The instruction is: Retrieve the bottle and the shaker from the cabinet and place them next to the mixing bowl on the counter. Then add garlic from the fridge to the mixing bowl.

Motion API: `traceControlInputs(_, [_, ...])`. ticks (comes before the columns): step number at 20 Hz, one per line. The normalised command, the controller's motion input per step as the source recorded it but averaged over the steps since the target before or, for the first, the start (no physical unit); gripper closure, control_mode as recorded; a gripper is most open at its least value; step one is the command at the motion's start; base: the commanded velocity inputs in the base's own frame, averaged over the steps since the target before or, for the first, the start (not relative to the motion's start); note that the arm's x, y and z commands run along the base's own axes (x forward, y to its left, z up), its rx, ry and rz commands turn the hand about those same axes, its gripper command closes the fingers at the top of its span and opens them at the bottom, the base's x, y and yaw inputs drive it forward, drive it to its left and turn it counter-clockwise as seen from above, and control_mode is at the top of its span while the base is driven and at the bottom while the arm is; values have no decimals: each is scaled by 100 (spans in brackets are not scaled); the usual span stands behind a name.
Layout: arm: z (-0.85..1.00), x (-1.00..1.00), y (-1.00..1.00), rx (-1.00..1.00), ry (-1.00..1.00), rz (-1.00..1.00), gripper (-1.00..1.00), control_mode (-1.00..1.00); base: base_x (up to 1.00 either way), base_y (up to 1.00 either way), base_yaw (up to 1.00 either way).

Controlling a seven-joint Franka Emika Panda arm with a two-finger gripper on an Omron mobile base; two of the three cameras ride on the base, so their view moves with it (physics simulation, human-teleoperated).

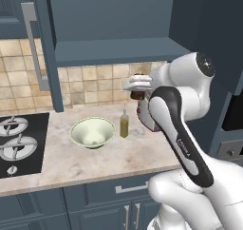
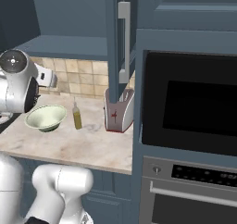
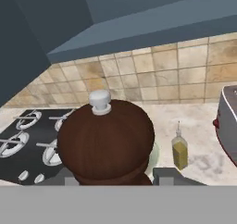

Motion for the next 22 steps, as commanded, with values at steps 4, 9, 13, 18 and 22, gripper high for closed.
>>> traceControlInputs(4, [-79, -41, -38, 0, 7, 0, 100, -100, 0, 0, 0])
traceControlInputs(9, [-70, -8, -13, 0, 3, 3, 100, -100, 0, 0, 0])
traceControlInputs(13, [-29, 8, 0, 0, -1, 16, 100, -100, 0, 0, 0])
traceControlInputs(18, [-7, 25, 0, 0, -4, 21, 100, -100, 0, 0, 0])
traceControlInputs(22, [-4, 25, 0, 0, -1, 20, 100, -100, 0, 0, 0])
